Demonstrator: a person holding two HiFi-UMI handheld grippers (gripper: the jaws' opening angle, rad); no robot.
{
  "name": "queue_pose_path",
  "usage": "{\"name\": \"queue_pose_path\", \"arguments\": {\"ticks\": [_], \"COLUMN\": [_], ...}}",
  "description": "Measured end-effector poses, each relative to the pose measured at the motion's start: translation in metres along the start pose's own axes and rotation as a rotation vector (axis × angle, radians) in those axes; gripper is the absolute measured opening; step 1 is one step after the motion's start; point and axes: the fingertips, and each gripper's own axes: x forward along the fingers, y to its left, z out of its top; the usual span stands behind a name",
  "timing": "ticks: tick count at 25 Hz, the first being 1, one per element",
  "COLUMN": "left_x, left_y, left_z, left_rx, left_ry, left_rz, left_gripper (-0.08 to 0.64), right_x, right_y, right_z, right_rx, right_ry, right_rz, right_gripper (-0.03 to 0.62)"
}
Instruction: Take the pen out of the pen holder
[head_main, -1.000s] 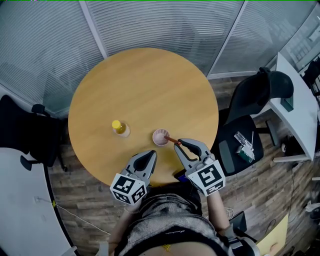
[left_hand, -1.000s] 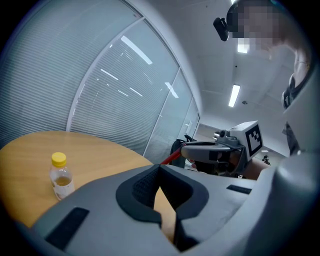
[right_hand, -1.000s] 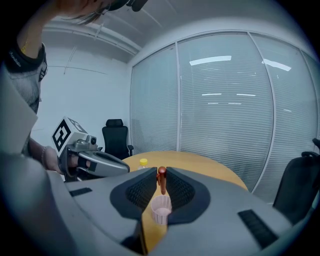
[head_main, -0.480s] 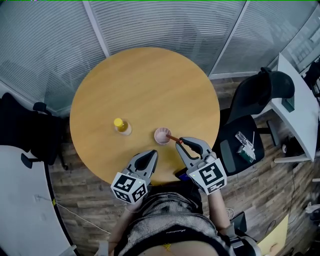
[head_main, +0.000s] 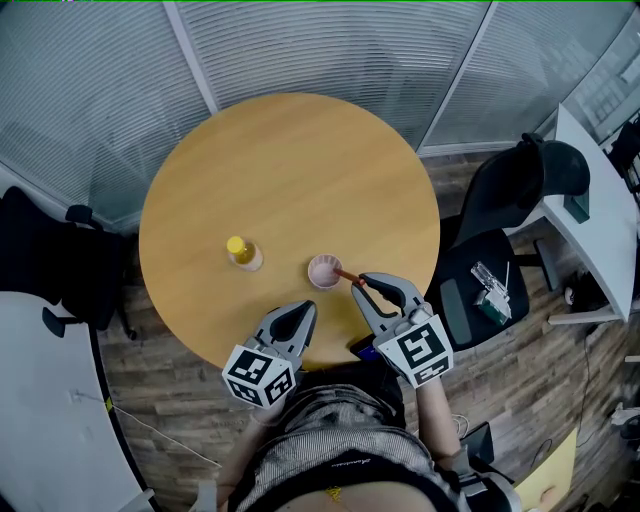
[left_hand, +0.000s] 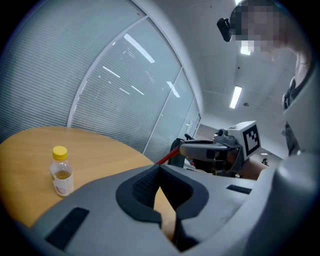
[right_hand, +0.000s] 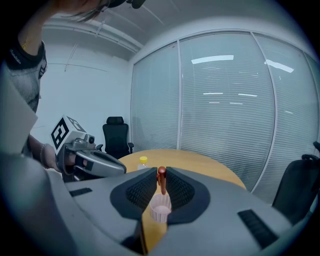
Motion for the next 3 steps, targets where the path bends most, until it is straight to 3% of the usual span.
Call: {"name": "queue_pose_path", "arguments": {"ticks": [3], "left_x": [0.0004], "left_y": [-0.0004], "left_z": [-0.0003], "left_rx": [0.001], "left_ry": [0.002], "left_rz": [0.000], "left_gripper": [0.005], "right_x": [0.0007], "right_y": [-0.0007], "right_z": [-0.0022], "right_rx": [-0.003], "right_ry": [0.008], "right_rz": [0.000], "right_gripper": [0.067]}}
